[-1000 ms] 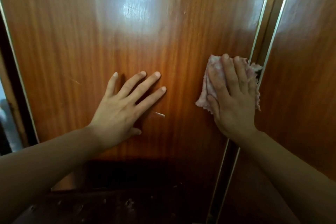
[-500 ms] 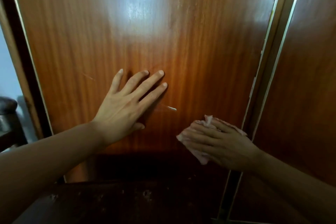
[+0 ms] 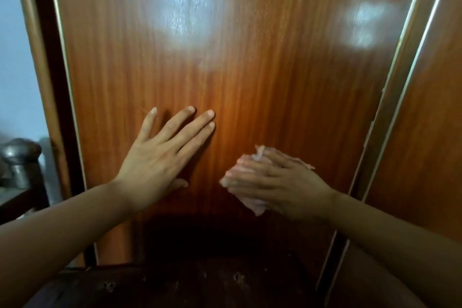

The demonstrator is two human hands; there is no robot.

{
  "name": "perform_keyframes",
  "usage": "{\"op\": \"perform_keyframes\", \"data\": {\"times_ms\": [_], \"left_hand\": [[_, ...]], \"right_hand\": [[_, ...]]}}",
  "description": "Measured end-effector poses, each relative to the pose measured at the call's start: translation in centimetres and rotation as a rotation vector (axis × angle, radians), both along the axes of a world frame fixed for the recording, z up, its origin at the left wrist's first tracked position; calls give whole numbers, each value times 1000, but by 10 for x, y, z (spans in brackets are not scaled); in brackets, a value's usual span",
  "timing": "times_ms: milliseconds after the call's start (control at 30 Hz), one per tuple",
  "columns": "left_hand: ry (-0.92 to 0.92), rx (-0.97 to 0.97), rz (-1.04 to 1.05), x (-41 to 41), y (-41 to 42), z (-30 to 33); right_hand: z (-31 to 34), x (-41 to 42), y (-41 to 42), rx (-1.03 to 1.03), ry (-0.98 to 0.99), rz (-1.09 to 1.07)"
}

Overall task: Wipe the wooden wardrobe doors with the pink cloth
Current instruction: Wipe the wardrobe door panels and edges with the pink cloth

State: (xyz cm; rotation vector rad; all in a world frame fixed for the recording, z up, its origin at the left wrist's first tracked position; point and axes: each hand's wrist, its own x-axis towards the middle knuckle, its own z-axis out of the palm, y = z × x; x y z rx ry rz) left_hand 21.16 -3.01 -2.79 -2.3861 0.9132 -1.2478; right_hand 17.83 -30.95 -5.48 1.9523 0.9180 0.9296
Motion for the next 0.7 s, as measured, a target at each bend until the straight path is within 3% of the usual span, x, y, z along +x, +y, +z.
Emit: {"op": "perform_keyframes", "data": {"times_ms": [100,167,233,333,433,500,633,700], "left_hand": [[14,-30,-7,5,5,-1],[30,-69,1,7,7,-2],[53,-115,23,9,10,-4],[67,-145,49,9,19,-4],[90,-188,72,12,34,-1],[114,-251,86,16,45,2],[125,-339,93,26,70,2],[153,-403,86,30,81,-2]], "right_hand": [[65,8,11,440,-240,-40],[74,14,28,650,-356,-74],[41,20,43,567,-293,-57],[-28,17,42,75,-35,-20],[-23,18,37,-116,5,-5],[13,22,47,13,-98,3],[77,34,85,616,-402,-73],[63,40,102,610,-390,-64]]}}
